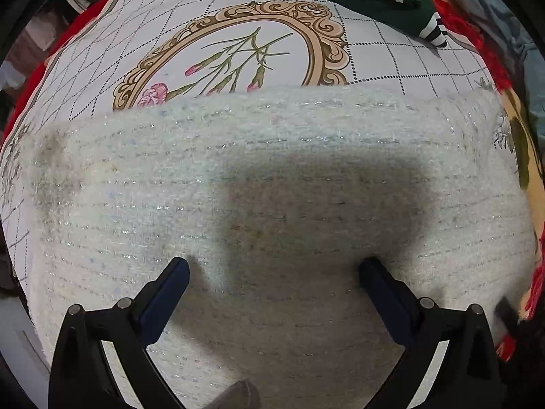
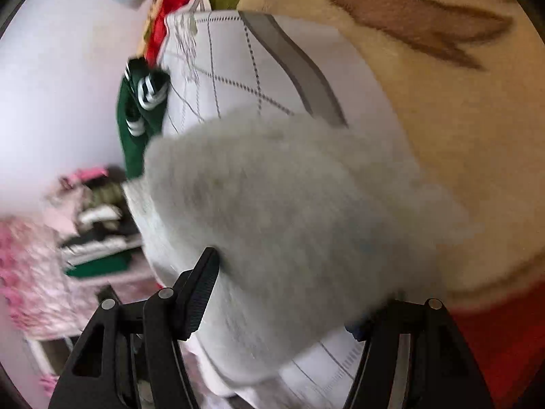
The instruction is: Fold large clothes
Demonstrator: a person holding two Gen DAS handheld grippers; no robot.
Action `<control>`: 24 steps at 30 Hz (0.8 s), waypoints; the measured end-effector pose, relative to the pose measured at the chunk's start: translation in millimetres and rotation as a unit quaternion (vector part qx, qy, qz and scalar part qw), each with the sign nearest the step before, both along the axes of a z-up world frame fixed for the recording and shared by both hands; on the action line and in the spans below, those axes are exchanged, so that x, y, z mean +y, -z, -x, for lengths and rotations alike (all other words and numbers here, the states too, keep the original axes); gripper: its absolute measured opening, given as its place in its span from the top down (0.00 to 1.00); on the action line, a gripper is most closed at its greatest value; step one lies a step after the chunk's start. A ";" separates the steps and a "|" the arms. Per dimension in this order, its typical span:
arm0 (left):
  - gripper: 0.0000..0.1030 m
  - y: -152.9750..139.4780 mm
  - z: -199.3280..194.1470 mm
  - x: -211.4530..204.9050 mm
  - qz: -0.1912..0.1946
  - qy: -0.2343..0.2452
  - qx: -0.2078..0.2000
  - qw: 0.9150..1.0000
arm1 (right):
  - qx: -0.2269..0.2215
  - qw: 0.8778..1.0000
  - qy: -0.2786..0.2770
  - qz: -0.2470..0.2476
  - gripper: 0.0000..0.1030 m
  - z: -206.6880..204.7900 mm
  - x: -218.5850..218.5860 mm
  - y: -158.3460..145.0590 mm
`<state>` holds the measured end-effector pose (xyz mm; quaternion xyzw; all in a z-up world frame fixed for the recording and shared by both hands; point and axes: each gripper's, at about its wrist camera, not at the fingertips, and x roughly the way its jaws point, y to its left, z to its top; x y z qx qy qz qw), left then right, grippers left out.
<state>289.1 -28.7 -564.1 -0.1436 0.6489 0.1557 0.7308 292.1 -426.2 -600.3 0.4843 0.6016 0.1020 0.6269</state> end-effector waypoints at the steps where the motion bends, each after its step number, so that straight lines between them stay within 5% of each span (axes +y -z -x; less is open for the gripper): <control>1: 0.00 0.5 -1.6 1.2 0.001 0.000 0.001 1.000 | -0.003 1.000 0.007 -0.010 0.34 -1.3 2.6 3.0; 10: 0.00 7.9 -27.1 6.4 -0.006 0.017 0.001 1.000 | -0.058 0.996 -0.016 -0.068 0.37 -42.4 44.4 19.0; 12: 0.00 6.1 -32.9 6.4 -0.013 0.022 -0.005 1.000 | -0.081 0.995 -0.023 -0.053 0.65 -54.7 57.1 13.2; 14: 0.00 8.1 -44.3 7.3 -0.015 0.032 -0.008 0.999 | -0.094 0.994 -0.011 -0.062 0.71 -64.4 62.5 5.3; 19: 0.00 16.3 -75.7 3.2 0.018 0.070 -0.018 0.997 | -0.139 0.990 -0.011 -0.032 0.75 -75.6 71.7 -51.5; 24: 0.00 22.0 -121.6 -18.5 0.083 0.096 -0.031 0.991 | -0.201 0.977 -0.046 0.050 0.75 -77.6 76.1 -123.9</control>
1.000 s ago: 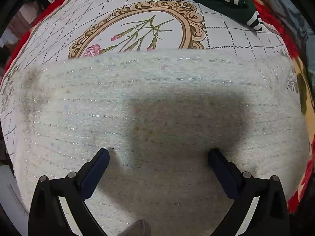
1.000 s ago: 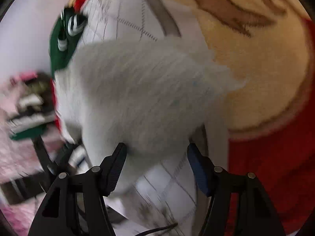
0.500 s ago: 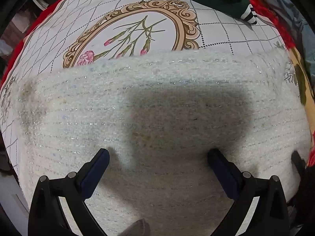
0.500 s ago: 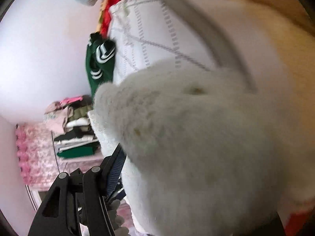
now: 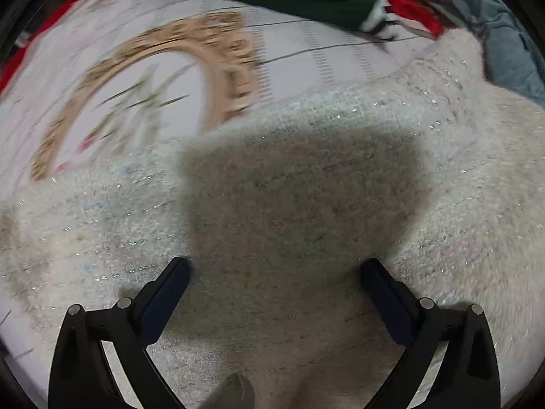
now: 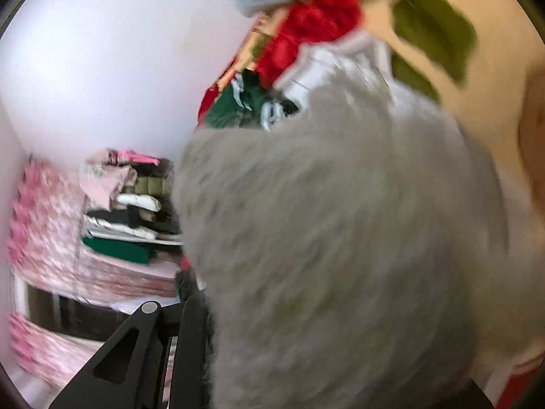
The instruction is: Fold large clothes
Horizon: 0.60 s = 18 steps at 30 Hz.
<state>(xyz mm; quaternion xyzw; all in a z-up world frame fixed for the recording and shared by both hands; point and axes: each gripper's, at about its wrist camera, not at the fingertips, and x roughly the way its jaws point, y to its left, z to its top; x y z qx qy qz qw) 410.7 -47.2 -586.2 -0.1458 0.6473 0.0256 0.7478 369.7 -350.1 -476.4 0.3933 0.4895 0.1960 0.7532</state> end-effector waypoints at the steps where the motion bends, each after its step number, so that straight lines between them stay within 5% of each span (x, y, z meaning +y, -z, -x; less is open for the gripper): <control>1: 0.00 1.6 -11.2 -7.8 0.013 0.011 -0.005 1.000 | -0.009 1.000 -0.004 0.018 0.75 0.3 -2.0 -8.3; 9: 0.00 -3.5 -47.7 -12.8 0.095 0.012 -0.019 0.995 | -0.052 0.988 -0.055 0.134 0.75 -14.7 7.6 -63.4; 12: 0.00 -28.7 -12.9 35.2 0.119 -0.045 -0.039 0.991 | -0.079 0.978 -0.104 0.160 0.75 -8.2 40.0 -83.3; 18: 0.00 -67.0 108.7 148.8 0.068 -0.198 -0.039 0.977 | -0.122 0.943 -0.243 0.190 0.75 26.2 153.9 -102.1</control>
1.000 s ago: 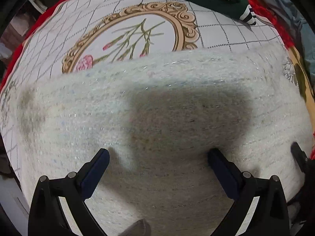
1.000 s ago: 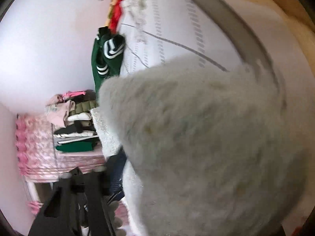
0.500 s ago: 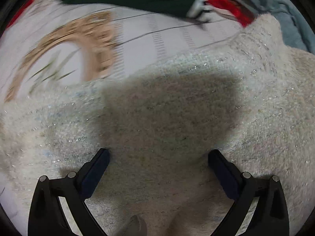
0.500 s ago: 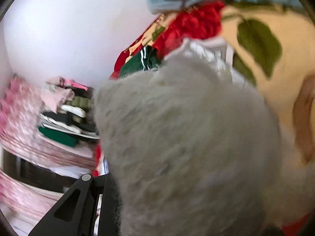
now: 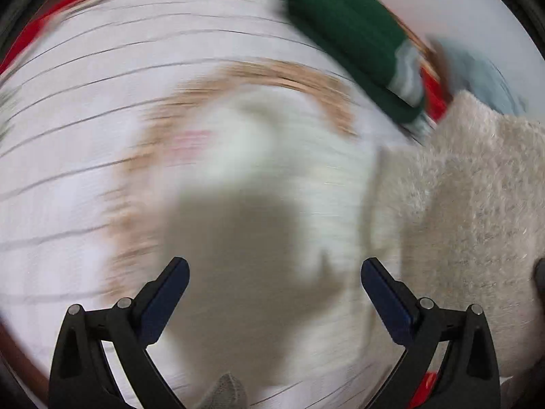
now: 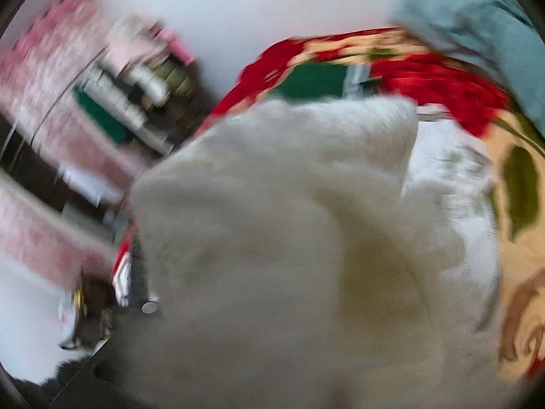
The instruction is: Fold large clothes
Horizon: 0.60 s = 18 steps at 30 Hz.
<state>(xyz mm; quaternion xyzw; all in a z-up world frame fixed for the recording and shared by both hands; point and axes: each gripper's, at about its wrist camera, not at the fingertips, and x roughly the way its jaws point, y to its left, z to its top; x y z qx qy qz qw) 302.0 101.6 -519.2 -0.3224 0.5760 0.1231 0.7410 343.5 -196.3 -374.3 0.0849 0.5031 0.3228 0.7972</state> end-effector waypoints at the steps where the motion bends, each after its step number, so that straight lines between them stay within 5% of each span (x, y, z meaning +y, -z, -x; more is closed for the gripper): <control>1: 0.00 -5.2 19.9 18.5 -0.014 -0.026 0.011 0.999 | 0.002 0.999 -0.035 0.007 0.75 10.2 29.3 4.8; 7: 0.00 -29.1 124.0 69.1 -0.084 -0.125 0.033 0.988 | 0.024 0.980 -0.173 0.093 0.75 82.3 144.8 75.5; 10: 0.00 -35.6 152.3 90.0 -0.108 -0.152 0.035 0.982 | 0.038 0.961 -0.225 0.158 0.70 108.1 185.4 119.0; 11: 0.00 -39.9 158.5 94.6 -0.113 -0.159 0.034 0.980 | 0.035 0.956 -0.239 0.166 0.63 113.5 193.1 123.4; 14: 0.00 -60.0 178.6 108.0 -0.118 -0.170 0.019 0.978 | 0.042 0.945 -0.295 0.134 0.22 125.9 203.6 111.5; 18: 0.00 -78.8 158.3 109.9 -0.113 -0.161 -0.017 0.980 | 0.099 0.934 -0.334 0.077 0.18 138.9 184.4 85.5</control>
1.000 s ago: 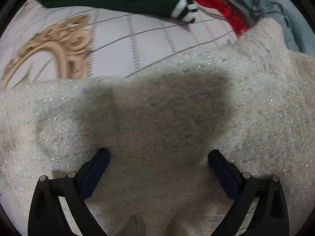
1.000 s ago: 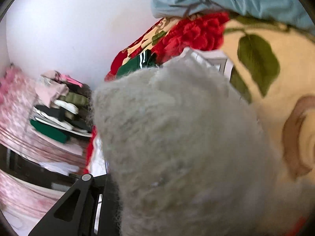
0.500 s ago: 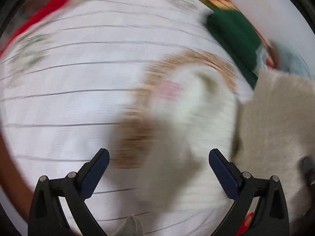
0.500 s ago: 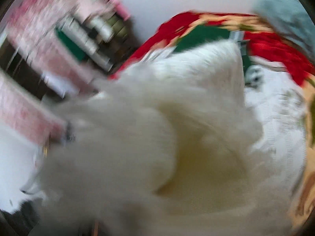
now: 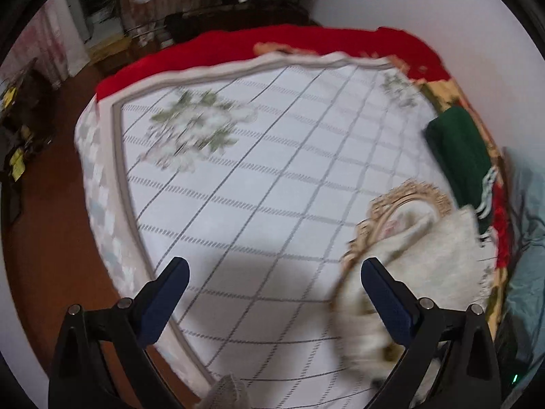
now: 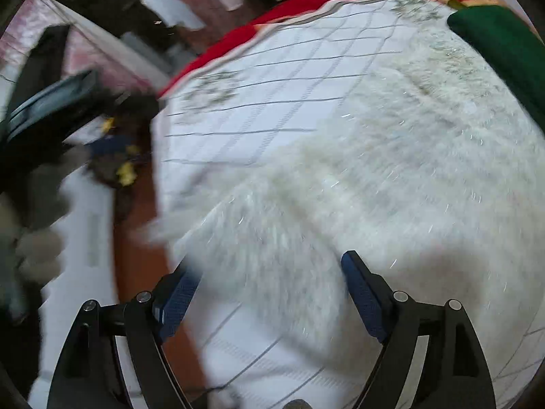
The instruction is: Fold large clothes
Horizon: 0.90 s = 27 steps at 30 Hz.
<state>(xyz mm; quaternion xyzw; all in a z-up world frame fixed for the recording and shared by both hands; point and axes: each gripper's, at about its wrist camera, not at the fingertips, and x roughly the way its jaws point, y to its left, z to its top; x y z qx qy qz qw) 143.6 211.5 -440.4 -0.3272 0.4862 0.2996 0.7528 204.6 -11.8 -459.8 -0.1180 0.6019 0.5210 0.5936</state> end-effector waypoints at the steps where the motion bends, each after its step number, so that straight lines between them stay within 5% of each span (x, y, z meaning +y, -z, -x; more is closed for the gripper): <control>1: 0.00 -8.0 -9.4 -2.1 0.000 0.008 -0.013 1.000 | 0.024 1.000 0.002 -0.004 0.18 -2.7 -7.4 -5.5; 4: 0.00 -27.4 -27.6 -8.8 0.007 0.039 -0.042 0.998 | 0.098 0.993 0.060 -0.007 0.18 -27.7 -42.6 -22.5; 7: 0.00 -23.6 -65.2 -33.5 0.013 0.086 -0.046 0.995 | 0.119 0.981 0.155 0.000 0.18 -65.3 -79.4 -29.7; 9: 0.00 -9.9 -87.7 -53.0 0.009 0.114 -0.030 0.993 | 0.108 0.965 0.237 0.018 0.34 -98.1 -106.9 -26.6; 12: 0.00 30.7 -109.6 -89.0 -0.049 0.155 0.034 0.986 | 0.087 0.947 0.297 0.084 0.50 -132.3 -120.2 -5.9; 14: 0.00 66.9 -109.5 -107.5 -0.084 0.184 0.091 0.975 | 0.120 0.928 0.328 0.128 0.62 -149.3 -125.0 24.9; 16: 0.00 110.7 -96.1 -115.0 -0.065 0.202 0.136 0.968 | 0.124 0.926 0.324 0.151 0.67 -151.9 -119.7 47.8; 18: 0.00 121.7 -85.6 -108.3 -0.045 0.194 0.128 0.972 | 0.120 0.926 0.317 0.166 0.68 -148.2 -111.6 69.1; 21: 0.00 113.8 -93.2 -98.8 -0.042 0.187 0.137 0.972 | 0.101 0.925 0.327 0.167 0.68 -148.1 -107.4 82.5; 27: 0.00 34.4 -134.8 -112.2 -0.079 0.212 0.106 0.968 | 0.140 0.921 0.340 0.129 0.68 -159.2 -122.0 29.9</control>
